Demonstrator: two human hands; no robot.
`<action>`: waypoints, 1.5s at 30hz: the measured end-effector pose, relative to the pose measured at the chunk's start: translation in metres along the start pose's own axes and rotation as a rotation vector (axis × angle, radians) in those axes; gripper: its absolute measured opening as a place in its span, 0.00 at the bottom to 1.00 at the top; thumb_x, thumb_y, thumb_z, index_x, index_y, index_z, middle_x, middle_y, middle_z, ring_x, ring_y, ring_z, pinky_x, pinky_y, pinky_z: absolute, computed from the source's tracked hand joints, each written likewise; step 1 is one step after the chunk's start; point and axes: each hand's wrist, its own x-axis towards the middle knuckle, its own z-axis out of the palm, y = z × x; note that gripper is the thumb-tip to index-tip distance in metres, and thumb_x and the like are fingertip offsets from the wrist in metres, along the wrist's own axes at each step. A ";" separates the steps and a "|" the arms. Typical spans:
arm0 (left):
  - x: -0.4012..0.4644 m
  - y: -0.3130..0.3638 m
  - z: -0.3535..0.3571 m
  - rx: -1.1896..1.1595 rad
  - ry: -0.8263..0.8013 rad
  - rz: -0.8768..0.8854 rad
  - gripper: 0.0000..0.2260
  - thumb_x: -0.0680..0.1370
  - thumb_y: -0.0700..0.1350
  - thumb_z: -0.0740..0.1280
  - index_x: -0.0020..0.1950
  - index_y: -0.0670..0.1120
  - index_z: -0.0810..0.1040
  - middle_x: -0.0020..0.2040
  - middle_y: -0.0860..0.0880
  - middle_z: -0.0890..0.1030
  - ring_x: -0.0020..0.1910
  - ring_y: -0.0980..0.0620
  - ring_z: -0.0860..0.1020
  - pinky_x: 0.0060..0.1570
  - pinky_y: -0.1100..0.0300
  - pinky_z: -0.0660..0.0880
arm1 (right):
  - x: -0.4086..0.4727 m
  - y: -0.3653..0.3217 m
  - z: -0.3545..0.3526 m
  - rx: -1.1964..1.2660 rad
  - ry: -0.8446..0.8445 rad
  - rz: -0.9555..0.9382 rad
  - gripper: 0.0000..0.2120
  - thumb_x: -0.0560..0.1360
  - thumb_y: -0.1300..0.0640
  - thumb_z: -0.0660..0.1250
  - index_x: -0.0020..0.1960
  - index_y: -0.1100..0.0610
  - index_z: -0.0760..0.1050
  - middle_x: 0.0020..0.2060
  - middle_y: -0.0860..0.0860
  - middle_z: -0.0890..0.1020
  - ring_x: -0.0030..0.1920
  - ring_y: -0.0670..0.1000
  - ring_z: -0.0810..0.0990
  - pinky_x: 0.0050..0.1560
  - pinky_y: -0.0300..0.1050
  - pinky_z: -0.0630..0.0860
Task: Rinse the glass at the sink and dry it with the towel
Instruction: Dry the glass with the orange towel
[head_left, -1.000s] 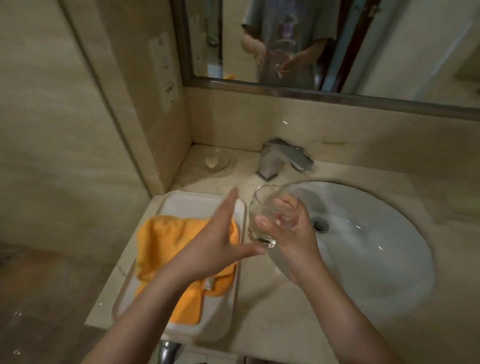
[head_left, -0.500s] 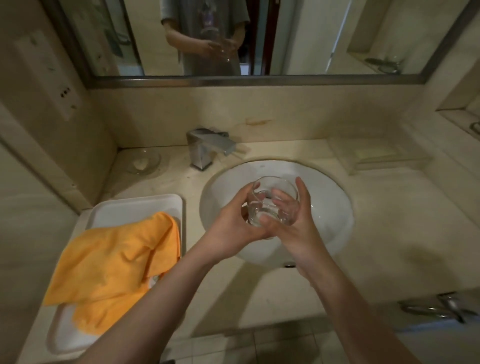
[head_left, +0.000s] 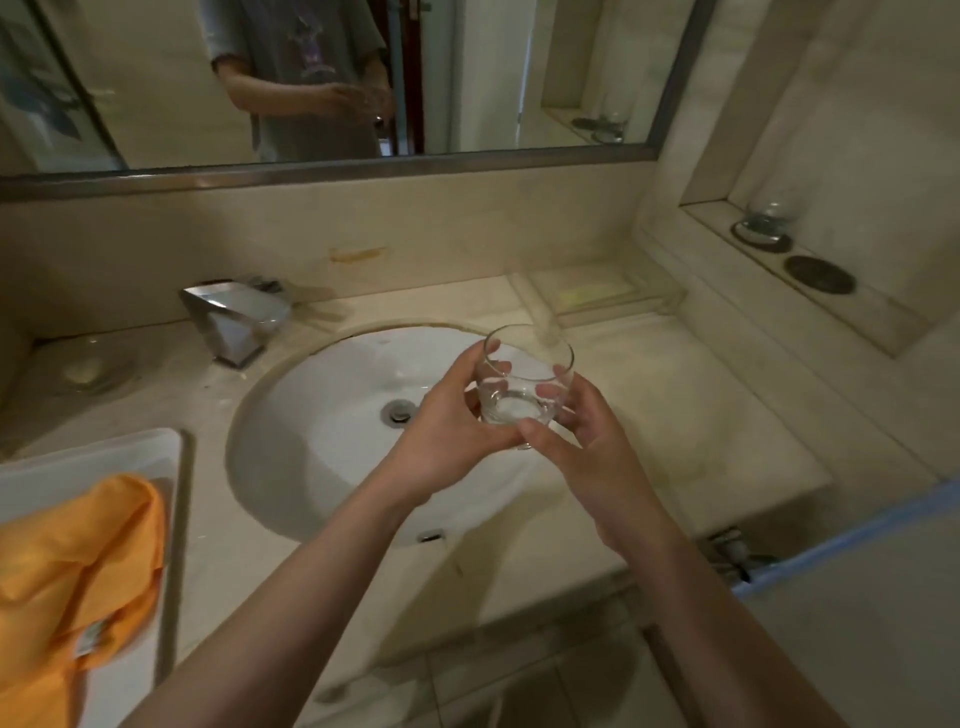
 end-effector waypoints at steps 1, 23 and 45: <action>0.005 0.001 0.009 -0.006 -0.015 0.001 0.32 0.68 0.34 0.75 0.64 0.56 0.65 0.54 0.57 0.74 0.50 0.63 0.77 0.38 0.69 0.77 | 0.000 0.000 -0.010 0.005 0.018 -0.006 0.25 0.69 0.58 0.71 0.61 0.42 0.67 0.55 0.40 0.76 0.53 0.34 0.76 0.47 0.29 0.75; 0.128 0.007 0.158 0.027 -0.412 0.052 0.34 0.64 0.39 0.78 0.67 0.44 0.69 0.53 0.63 0.73 0.53 0.62 0.77 0.47 0.68 0.78 | -0.035 0.025 -0.145 -0.081 0.640 0.131 0.19 0.75 0.52 0.65 0.63 0.39 0.67 0.58 0.36 0.74 0.61 0.42 0.72 0.56 0.40 0.74; 0.262 0.042 0.292 0.009 -0.246 0.084 0.32 0.66 0.40 0.77 0.66 0.51 0.67 0.56 0.54 0.74 0.58 0.53 0.75 0.55 0.59 0.75 | 0.013 0.048 -0.282 -0.115 0.507 0.209 0.18 0.77 0.59 0.64 0.56 0.37 0.68 0.56 0.40 0.75 0.54 0.39 0.75 0.45 0.30 0.74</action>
